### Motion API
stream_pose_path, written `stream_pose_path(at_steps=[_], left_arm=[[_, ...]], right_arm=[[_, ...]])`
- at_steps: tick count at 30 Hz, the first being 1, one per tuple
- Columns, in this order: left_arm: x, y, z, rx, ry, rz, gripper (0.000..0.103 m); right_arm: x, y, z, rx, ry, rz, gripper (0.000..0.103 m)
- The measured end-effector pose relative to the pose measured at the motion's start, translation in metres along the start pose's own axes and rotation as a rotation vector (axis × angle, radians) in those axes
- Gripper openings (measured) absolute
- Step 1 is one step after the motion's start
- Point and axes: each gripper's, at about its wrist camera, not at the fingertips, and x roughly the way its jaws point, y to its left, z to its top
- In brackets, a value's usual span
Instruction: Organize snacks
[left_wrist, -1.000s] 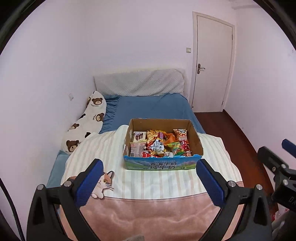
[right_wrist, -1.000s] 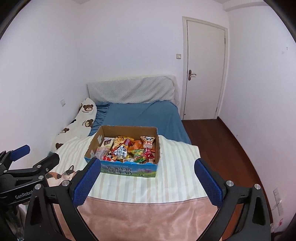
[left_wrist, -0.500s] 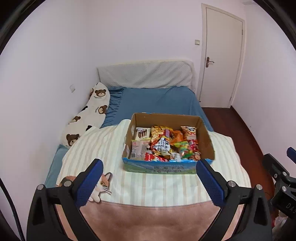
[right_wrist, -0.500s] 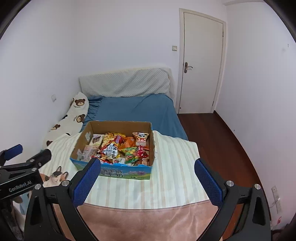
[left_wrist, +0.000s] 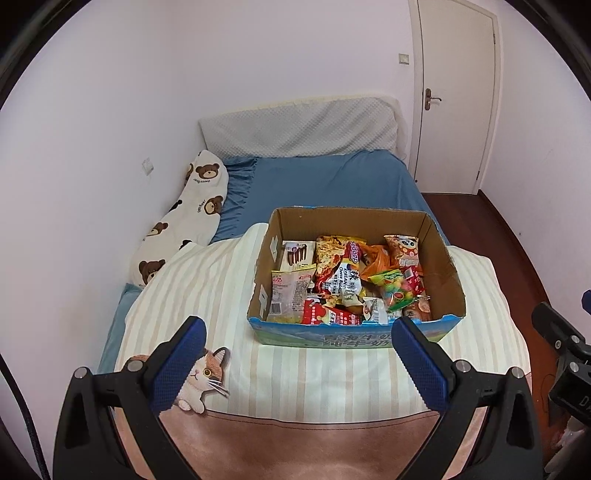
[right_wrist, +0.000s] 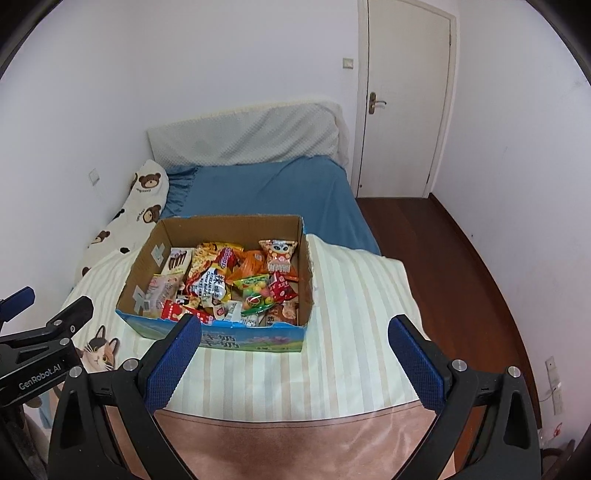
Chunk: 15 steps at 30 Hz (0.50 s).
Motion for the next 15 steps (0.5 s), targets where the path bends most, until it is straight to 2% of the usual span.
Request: stream_pose_path(at_steps=[7,15], left_arm=[[0.006,0.003,0.0,-0.014,-0.016,-0.011,0.103],[0.004,0.005,0.003,-0.008,-0.044,0.002,0.103]], right_arm=[[0.014,0.005,0.001,-0.004,0.02,0.021,0.103],[0.017,0.01,0.0,-0.005,0.0,0.019,0.103]])
